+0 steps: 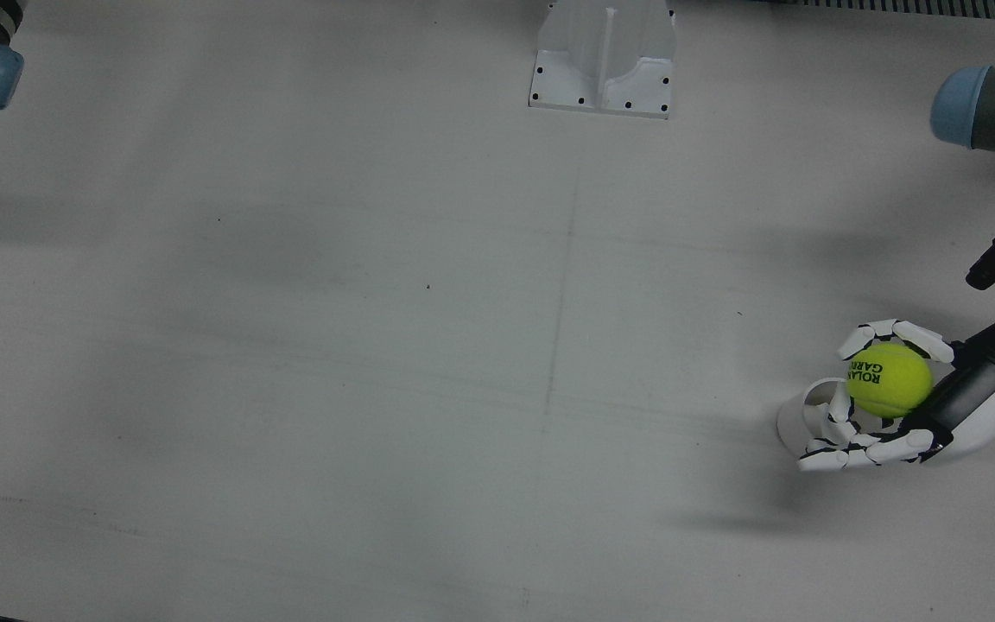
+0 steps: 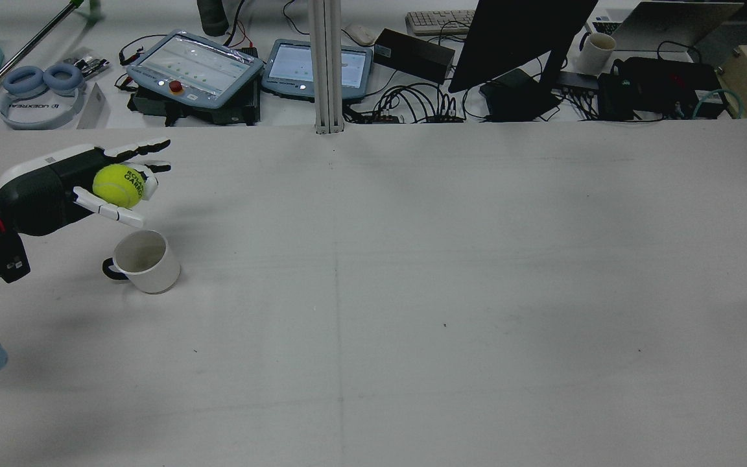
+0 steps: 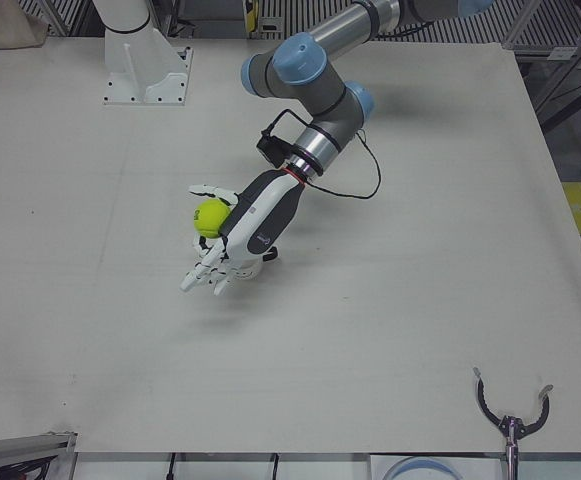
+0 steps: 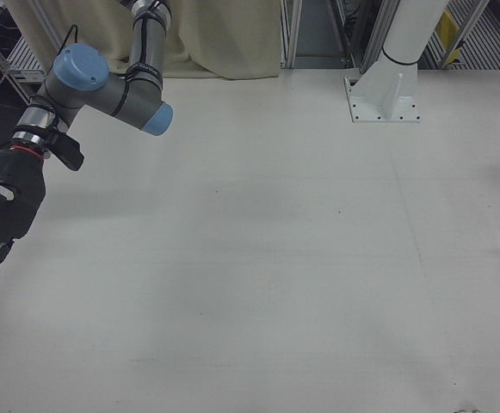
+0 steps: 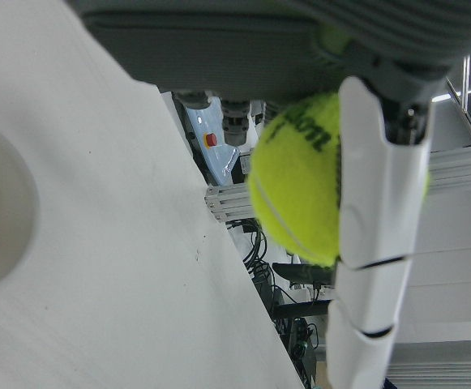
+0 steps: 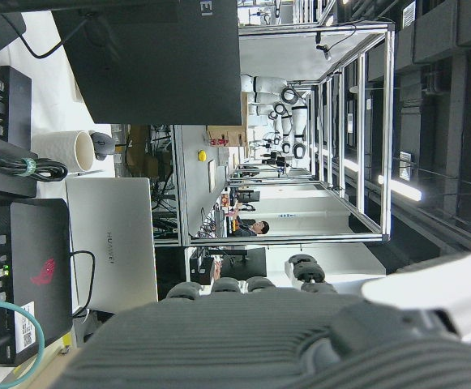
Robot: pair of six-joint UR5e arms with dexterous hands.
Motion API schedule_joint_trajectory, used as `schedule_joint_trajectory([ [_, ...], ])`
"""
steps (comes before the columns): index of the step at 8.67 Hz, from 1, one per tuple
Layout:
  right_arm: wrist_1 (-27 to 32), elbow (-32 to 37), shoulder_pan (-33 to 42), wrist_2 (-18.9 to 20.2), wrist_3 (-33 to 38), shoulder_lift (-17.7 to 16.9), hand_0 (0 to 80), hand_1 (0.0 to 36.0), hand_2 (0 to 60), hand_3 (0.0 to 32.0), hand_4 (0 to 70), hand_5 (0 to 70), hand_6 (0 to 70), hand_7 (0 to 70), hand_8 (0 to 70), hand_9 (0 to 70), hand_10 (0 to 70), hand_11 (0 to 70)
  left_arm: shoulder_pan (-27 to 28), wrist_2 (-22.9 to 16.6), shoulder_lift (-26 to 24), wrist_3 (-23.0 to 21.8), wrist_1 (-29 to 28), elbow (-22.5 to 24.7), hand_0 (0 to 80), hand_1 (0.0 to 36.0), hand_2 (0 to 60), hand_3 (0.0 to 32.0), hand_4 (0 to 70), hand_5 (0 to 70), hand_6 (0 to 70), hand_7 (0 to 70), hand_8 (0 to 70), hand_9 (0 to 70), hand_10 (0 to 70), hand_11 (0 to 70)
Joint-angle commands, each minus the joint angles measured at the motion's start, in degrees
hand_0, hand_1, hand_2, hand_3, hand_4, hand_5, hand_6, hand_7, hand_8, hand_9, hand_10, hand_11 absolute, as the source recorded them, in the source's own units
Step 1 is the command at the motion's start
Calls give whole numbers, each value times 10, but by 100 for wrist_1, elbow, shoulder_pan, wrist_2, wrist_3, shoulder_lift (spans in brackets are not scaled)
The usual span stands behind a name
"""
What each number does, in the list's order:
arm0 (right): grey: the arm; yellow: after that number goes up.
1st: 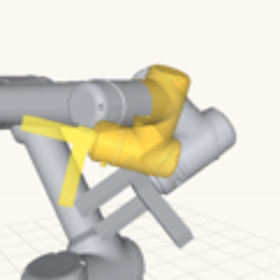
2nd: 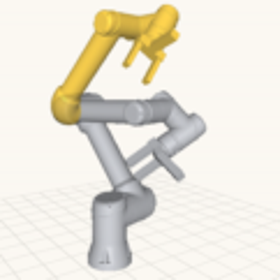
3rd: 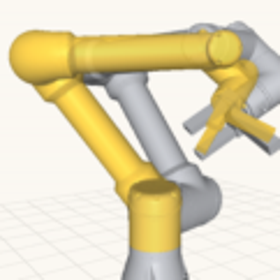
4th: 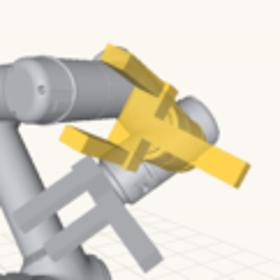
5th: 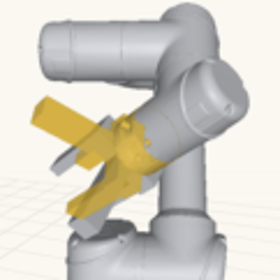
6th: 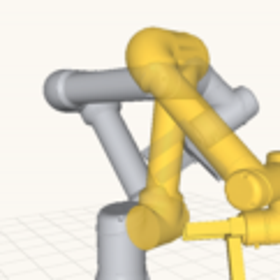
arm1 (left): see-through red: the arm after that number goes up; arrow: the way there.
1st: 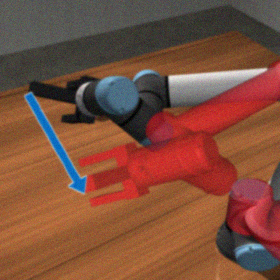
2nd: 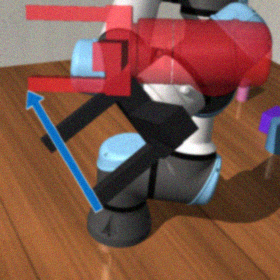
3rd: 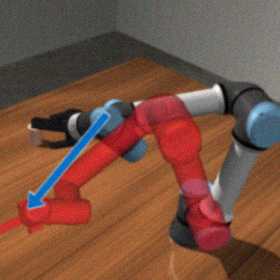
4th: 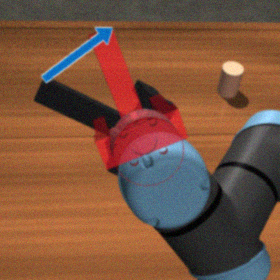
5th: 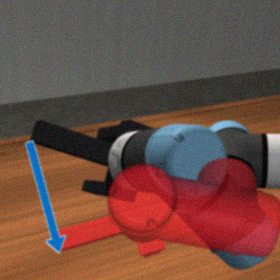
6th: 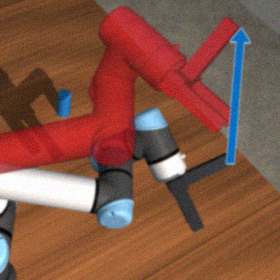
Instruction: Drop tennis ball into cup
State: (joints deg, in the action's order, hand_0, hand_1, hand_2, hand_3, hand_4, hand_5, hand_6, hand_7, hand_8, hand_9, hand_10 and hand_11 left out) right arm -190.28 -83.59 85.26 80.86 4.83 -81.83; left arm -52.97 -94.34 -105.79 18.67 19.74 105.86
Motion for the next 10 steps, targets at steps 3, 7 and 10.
schedule_joint_trajectory([
  [3,0,-8,0,0,0,0,0,0,0,0,0,0,0,0,0,0,0,0,-11,3,111,-4,-84,-4,592,319,148,0,0,48,8,143,0,14,0,0],
  [7,0,-8,0,0,0,0,0,0,0,0,0,0,0,0,0,0,0,0,-290,3,147,-48,-128,276,480,217,169,0,0,8,0,149,0,15,0,0],
  [10,-9,-17,0,0,0,0,0,0,0,0,0,0,0,0,0,0,0,0,-1661,3,-782,66,329,-54,0,0,180,16,0,0,0,98,0,5,0,0],
])
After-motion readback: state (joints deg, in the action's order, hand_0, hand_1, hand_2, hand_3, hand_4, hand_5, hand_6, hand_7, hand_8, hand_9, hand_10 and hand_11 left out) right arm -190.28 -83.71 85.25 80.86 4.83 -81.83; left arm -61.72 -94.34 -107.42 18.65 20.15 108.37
